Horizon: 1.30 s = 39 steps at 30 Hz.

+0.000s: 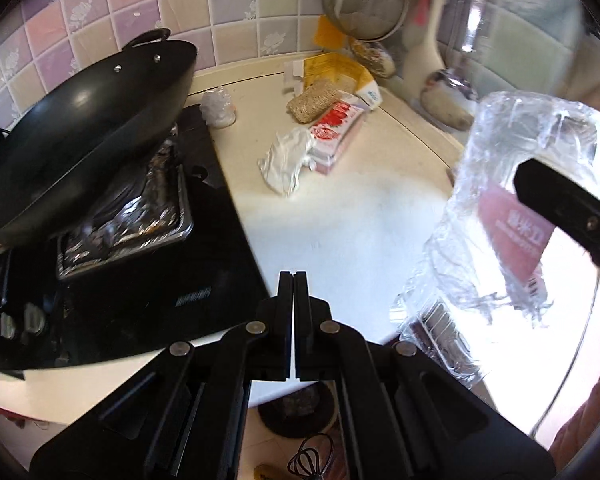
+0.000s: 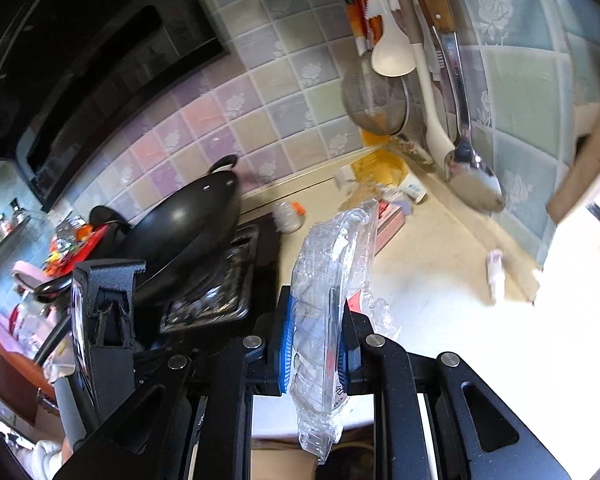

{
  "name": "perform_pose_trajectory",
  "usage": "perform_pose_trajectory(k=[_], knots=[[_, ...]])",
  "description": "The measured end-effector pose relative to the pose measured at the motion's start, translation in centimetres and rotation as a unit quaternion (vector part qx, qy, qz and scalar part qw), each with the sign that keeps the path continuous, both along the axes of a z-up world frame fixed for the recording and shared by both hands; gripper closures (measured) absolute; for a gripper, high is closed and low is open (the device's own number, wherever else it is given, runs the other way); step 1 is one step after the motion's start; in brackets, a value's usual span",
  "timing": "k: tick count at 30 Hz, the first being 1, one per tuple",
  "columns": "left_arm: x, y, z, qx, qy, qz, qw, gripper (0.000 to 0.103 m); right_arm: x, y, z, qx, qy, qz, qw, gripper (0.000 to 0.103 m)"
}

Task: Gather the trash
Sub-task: 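Carry the clamshell container down over the bin and open the right tool to drop it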

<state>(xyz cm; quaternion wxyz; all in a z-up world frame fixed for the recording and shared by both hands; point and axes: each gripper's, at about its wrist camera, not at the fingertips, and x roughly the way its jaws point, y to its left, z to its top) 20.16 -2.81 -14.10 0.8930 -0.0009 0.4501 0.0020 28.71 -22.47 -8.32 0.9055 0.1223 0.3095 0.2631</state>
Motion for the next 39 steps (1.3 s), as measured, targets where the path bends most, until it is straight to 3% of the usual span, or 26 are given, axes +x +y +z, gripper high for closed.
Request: perform_pose_trajectory(k=[8, 15, 19, 23, 25, 28, 33, 39], knots=[[-8.8, 2.2, 0.8, -0.014, -0.013, -0.033, 0.9993, 0.103, -10.3, 1.2, -0.9, 0.001, -0.005, 0.006, 1.0, 0.086], [-14.8, 3.7, -3.1, -0.035, 0.006, -0.068, 0.9971, 0.103, -17.9, 3.0, -5.5, -0.002, 0.008, -0.008, 1.0, 0.086], [-17.1, 4.8, -8.0, -0.057, 0.04, -0.08, 0.9943, 0.103, -20.6, 4.1, -10.7, -0.002, 0.029, -0.02, 0.999, 0.086], [-18.5, 5.9, -14.8, -0.083, 0.08, -0.076, 0.9904, 0.103, -22.0, 4.6, -18.0, 0.003, 0.061, -0.058, 0.996, 0.086], [-18.7, 6.5, -18.1, -0.09, 0.093, -0.066, 0.9893, 0.103, -21.7, 4.8, -22.5, 0.002, 0.105, -0.075, 0.992, 0.086], [-18.6, 7.5, -24.4, -0.103, 0.115, -0.045, 0.987, 0.103, -21.4, 5.4, -27.8, -0.007, 0.137, -0.08, 0.987, 0.086], [-16.8, 8.7, -34.6, -0.139, 0.152, -0.018, 0.9785, 0.103, -20.5, 7.5, -37.4, -0.034, 0.167, -0.072, 0.983, 0.086], [-15.1, 9.0, -44.0, -0.14, 0.162, 0.001, 0.9768, 0.103, -18.0, 10.2, -47.1, -0.054, 0.175, -0.05, 0.982, 0.086]])
